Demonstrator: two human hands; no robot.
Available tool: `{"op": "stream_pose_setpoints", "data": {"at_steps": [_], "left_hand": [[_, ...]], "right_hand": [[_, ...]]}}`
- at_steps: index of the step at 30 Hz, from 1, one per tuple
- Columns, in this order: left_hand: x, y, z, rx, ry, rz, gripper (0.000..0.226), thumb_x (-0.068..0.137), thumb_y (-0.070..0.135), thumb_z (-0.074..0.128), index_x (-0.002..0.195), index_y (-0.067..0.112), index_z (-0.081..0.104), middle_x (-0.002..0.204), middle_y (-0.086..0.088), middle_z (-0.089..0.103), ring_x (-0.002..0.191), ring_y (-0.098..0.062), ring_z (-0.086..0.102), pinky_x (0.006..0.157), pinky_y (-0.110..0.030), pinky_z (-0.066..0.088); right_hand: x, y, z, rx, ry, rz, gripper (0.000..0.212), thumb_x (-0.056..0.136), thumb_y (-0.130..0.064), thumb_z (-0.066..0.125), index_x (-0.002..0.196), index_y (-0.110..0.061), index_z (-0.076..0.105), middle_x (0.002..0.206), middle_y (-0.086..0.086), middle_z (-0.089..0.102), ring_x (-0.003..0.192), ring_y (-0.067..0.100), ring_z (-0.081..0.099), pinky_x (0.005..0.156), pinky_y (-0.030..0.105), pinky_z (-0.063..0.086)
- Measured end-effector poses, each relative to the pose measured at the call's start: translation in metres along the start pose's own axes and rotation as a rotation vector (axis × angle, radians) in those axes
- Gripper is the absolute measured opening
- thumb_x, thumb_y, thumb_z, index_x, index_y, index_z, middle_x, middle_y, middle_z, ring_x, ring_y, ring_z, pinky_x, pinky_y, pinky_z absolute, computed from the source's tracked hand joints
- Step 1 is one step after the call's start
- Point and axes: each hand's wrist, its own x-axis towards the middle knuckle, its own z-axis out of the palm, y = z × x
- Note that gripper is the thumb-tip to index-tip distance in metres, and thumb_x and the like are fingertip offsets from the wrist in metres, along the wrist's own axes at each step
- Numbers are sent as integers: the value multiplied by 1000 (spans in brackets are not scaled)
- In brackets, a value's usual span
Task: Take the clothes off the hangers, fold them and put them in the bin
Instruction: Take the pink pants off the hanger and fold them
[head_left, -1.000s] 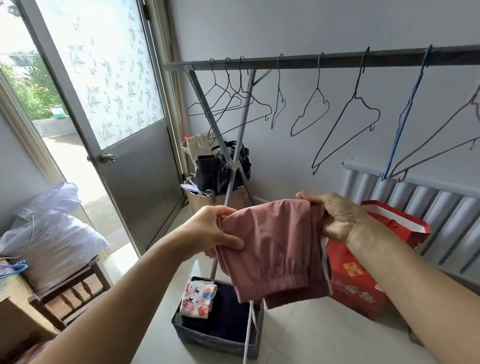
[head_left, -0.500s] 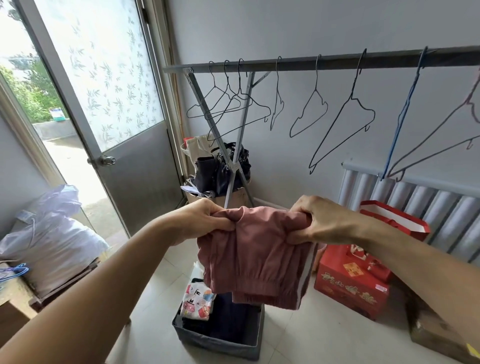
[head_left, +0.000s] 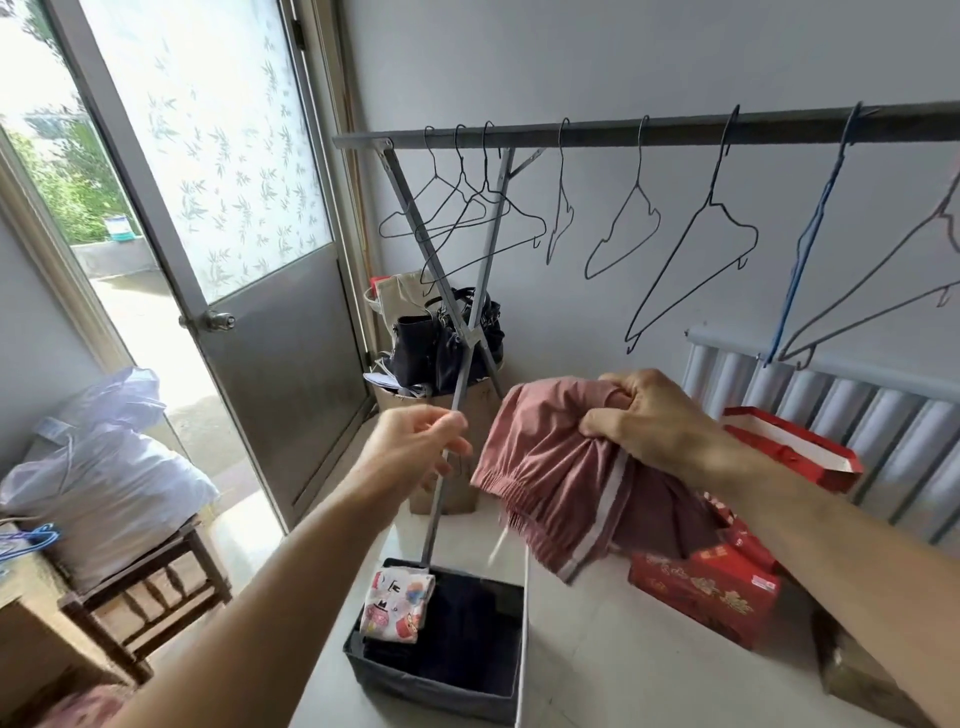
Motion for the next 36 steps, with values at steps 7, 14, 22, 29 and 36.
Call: {"op": "stream_pose_setpoints", "data": {"at_steps": [7, 14, 22, 29, 36], "left_hand": [[-9, -9, 37, -1003, -518, -359, 96, 63, 81, 62, 117, 1, 68, 114, -19, 69, 98, -31, 69, 86, -47, 58], [-18, -29, 45, -1248, -350, -232, 77, 89, 60, 53, 140, 2, 50, 140, -24, 53, 129, -37, 53, 111, -52, 38], [-39, -35, 63, -1183, -222, -275, 63, 86, 54, 55, 125, 5, 65, 125, -20, 66, 108, -34, 68, 97, -49, 48], [-44, -51, 73, -1221, -267, -263, 94, 42, 51, 94, 122, 8, 69, 128, -18, 65, 113, -33, 66, 91, -48, 55], [-25, -59, 62, -1210, -250, -319, 73, 67, 52, 81, 123, 7, 69, 124, -19, 67, 106, -32, 69, 90, -46, 54]], "right_hand": [[-57, -17, 73, -615, 148, -577, 22, 69, -33, 66, 89, -26, 62, 102, -4, 69, 83, 21, 68, 69, 35, 56], [-69, -11, 74, -472, 14, -571, 44, 85, -68, 44, 85, -25, 55, 113, -8, 64, 103, 15, 58, 95, 47, 43], [-10, -5, 31, 69, 72, 86, 44, 82, -55, 67, 105, -18, 60, 100, -5, 66, 95, 16, 63, 88, 39, 52], [-4, -1, 23, 455, -24, 97, 35, 86, -32, 54, 96, 0, 66, 94, 19, 72, 81, 28, 66, 84, 45, 53], [11, 13, 49, 432, 78, 232, 26, 90, -28, 59, 74, -9, 54, 74, 8, 52, 67, 22, 47, 65, 29, 37]]}}
